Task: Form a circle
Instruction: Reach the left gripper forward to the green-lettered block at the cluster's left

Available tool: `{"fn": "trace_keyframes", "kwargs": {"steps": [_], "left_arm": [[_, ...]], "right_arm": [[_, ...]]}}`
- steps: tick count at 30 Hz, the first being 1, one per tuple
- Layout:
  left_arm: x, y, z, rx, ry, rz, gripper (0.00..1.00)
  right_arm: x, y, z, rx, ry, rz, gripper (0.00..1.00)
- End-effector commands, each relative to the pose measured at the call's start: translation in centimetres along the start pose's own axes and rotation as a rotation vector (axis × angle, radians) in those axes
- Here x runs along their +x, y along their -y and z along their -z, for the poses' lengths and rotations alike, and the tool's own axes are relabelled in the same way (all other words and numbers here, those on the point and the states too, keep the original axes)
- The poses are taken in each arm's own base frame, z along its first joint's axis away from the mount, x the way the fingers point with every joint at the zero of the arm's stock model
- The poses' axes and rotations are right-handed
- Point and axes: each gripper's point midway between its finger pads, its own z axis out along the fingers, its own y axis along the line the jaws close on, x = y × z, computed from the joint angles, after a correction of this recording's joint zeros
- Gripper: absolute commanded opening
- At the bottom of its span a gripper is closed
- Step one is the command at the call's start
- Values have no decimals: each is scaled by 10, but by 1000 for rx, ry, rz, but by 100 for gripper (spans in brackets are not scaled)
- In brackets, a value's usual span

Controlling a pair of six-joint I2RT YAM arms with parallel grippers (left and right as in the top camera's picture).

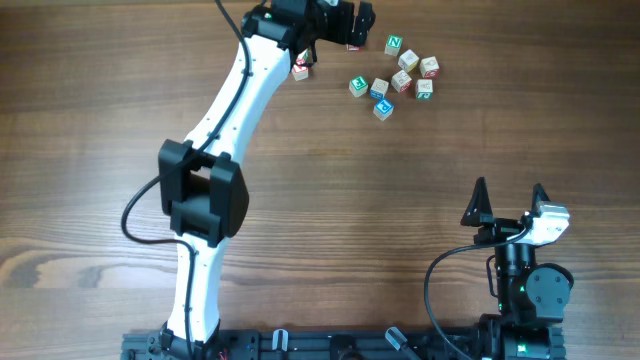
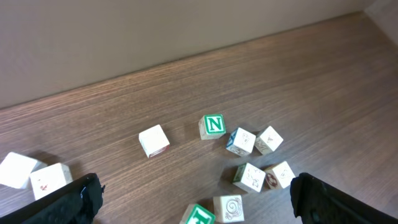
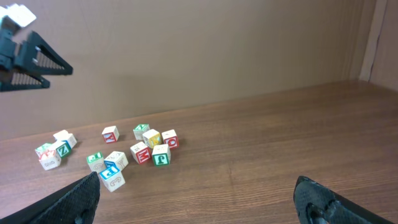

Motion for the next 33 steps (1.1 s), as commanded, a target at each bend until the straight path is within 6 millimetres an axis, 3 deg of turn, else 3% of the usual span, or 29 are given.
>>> {"fn": "trace_keyframes", "kwargs": {"steps": [1, 7, 10, 12, 17, 22, 28, 29, 32, 33], "left_arm": [[-3, 9, -5, 35, 11, -18, 100], [-4, 16, -6, 46, 17, -24, 100], [6, 19, -15, 50, -9, -17, 100], [25, 15, -27, 42, -62, 8, 100], [87, -11, -67, -66, -206, 336, 100], [155, -15, -92, -184, -361, 418, 100], [181, -1, -91, -271, -426, 373, 100], [186, -4, -88, -306, -444, 363, 96], [194, -13, -81, -373, -470, 348, 72], [195, -14, -80, -376, -476, 349, 70]], "right_arm": [[-1, 2, 0, 12, 8, 18, 100], [-2, 2, 0, 12, 8, 18, 100], [-2, 2, 0, 12, 8, 18, 100], [-2, 2, 0, 12, 8, 18, 100], [-2, 2, 0, 12, 8, 18, 100], [-1, 2, 0, 12, 8, 18, 100], [-1, 2, 0, 12, 8, 18, 100], [-2, 2, 0, 12, 8, 18, 100], [-2, 2, 0, 12, 8, 18, 100], [-2, 2, 0, 12, 8, 18, 100]]}}
